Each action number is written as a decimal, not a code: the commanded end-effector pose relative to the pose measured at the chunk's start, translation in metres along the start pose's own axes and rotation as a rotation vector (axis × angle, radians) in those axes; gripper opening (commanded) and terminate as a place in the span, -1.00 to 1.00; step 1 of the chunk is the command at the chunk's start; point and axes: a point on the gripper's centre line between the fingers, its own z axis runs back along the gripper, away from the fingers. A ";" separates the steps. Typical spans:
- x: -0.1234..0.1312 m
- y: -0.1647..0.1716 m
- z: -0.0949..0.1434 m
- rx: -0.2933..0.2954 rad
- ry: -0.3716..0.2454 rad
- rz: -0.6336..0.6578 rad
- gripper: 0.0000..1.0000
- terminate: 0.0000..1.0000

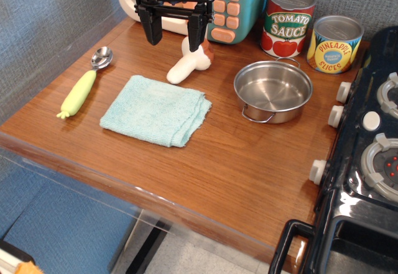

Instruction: Move the corn to the bottom right of the towel

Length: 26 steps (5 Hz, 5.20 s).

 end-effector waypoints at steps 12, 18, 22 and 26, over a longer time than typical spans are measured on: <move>-0.059 0.135 -0.048 0.104 -0.058 0.220 -1.00 -1.00; -0.125 -0.084 -0.053 0.114 0.011 -0.230 -1.00 -1.00; -0.128 -0.087 -0.028 0.050 -0.058 -0.218 1.00 -1.00; -0.126 -0.084 0.001 -0.040 -0.114 -0.184 1.00 -1.00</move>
